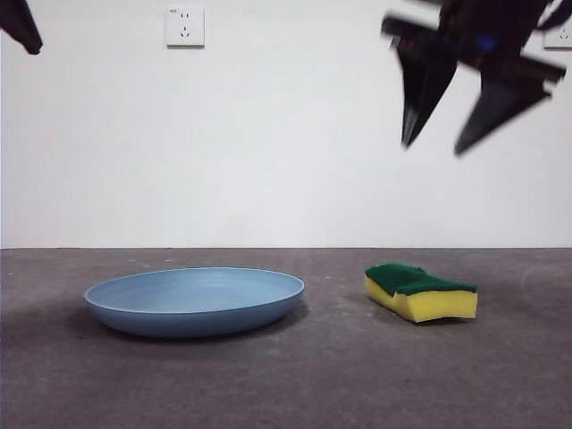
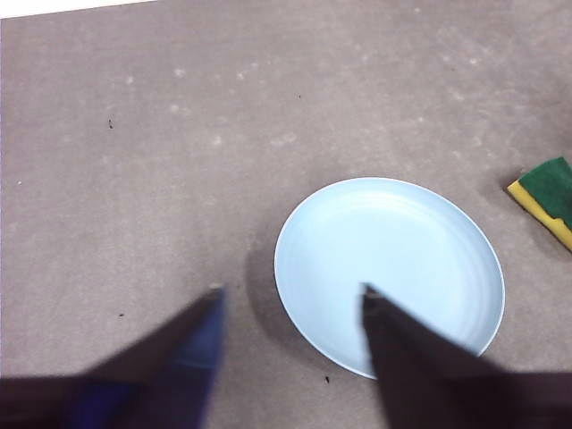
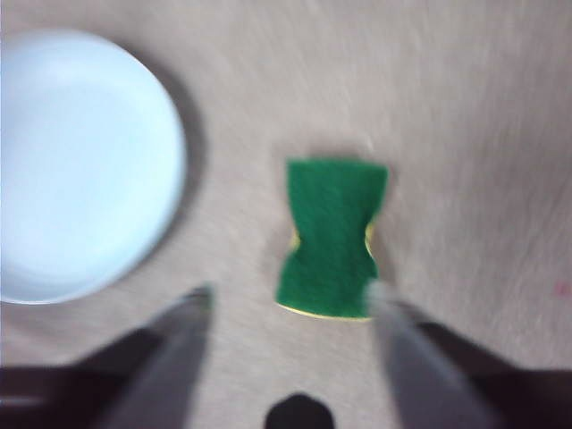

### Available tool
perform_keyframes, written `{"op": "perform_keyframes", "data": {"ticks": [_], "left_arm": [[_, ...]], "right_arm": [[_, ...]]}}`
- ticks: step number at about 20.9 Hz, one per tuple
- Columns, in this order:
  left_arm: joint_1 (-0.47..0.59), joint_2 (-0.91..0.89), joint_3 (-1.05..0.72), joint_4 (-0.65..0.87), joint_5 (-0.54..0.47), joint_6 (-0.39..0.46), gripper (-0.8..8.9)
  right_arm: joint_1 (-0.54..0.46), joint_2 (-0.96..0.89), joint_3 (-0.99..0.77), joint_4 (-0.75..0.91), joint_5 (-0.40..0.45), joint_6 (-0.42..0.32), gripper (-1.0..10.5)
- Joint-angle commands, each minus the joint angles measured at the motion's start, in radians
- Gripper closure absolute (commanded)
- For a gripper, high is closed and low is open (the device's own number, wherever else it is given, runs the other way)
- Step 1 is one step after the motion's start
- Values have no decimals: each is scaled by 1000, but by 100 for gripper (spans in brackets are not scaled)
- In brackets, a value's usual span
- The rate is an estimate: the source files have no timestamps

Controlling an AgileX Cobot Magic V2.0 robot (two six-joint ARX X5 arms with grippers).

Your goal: Pick up the plate,pick up the cloth,clean the plate with the cloth

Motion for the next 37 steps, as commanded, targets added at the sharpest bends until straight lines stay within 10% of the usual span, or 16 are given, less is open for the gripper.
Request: {"op": "perform_keyframes", "data": {"ticks": [1, 8, 18, 37], "left_arm": [[-3, 0, -9, 16, -4, 17, 822], [-3, -97, -70, 90, 2, 58, 822], [-2, -553, -429, 268, -5, -79, 822], [-2, -559, -433, 232, -2, -77, 816]], "right_arm": [[35, -76, -6, 19, -1, -20, 963], [163, -267, -66, 150, 6, -51, 963], [204, -575, -616, 529, 95, 20, 963], [201, -583, -629, 458, 137, 42, 962]]}}
